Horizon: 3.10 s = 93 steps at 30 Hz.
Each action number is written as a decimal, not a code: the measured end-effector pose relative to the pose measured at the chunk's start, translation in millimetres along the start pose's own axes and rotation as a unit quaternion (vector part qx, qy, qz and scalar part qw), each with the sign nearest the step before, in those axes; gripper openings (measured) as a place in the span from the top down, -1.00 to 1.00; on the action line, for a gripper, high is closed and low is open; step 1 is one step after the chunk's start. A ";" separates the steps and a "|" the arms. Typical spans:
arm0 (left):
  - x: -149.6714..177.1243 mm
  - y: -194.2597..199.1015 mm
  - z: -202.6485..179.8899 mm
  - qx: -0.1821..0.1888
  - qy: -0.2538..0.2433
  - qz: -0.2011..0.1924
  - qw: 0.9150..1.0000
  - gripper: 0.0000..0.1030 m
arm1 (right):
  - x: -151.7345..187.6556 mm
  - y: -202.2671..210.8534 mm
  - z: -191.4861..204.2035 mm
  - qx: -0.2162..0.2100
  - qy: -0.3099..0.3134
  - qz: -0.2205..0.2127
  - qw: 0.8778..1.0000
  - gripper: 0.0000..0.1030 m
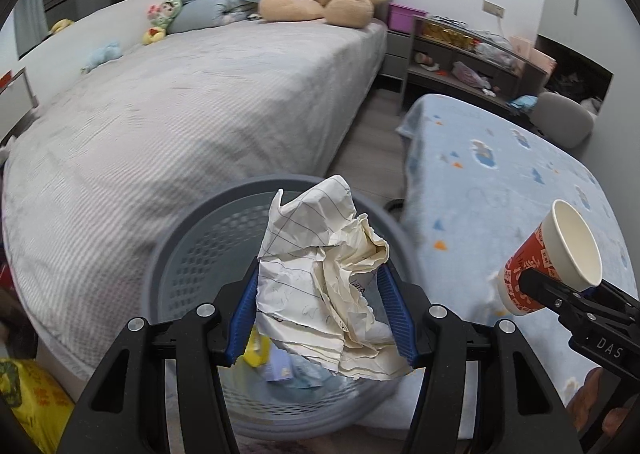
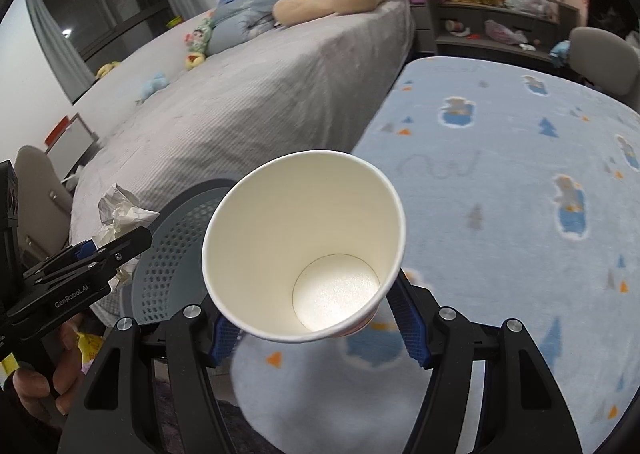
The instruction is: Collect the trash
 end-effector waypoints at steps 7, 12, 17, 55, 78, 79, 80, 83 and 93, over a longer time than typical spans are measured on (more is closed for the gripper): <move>2.8 -5.2 36.9 -0.027 0.032 0.002 0.999 -0.07 | -7.0 -24.0 37.5 -0.031 0.028 0.012 0.999 -0.24; -6.5 -6.7 48.1 -0.038 0.034 -0.009 0.999 -0.07 | -14.6 -39.3 60.5 -0.047 0.051 0.017 0.997 -0.24; -7.3 -9.8 58.1 -0.050 0.040 -0.014 0.998 -0.07 | -14.8 -54.1 78.5 -0.057 0.070 0.027 0.996 -0.25; 0.4 -16.5 75.5 -0.082 0.056 -0.011 0.995 -0.46 | -8.5 -78.0 93.8 -0.057 0.086 0.048 0.994 -0.59; 1.4 -19.2 78.4 -0.096 0.055 -0.009 0.994 -0.53 | -3.1 -79.8 90.2 -0.052 0.079 0.054 0.994 -0.62; 1.3 -19.1 78.5 -0.097 0.056 -0.009 0.994 -0.53 | -2.8 -79.4 90.3 -0.052 0.079 0.055 0.994 -0.62; 1.4 -19.1 78.9 -0.097 0.056 -0.009 0.994 -0.53 | -2.6 -79.5 90.2 -0.051 0.079 0.055 0.994 -0.62; 1.0 -19.3 79.0 -0.100 0.056 -0.008 0.993 -0.53 | -2.7 -78.7 90.0 -0.051 0.079 0.055 0.994 -0.62; 2.5 -21.1 79.3 -0.105 0.056 -0.003 0.993 -0.53 | -2.4 -78.3 89.1 -0.050 0.077 0.055 0.994 -0.63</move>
Point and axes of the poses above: each gripper's, at about its wrist camera, not at the fingertips, and y roughly against the way its jaws point, z to its left, x to its underside, the point moved 5 cm from there along -y, roughly the way its jaws point, and after that the axes turned 8 degrees about -z, right-handed, at the moved point
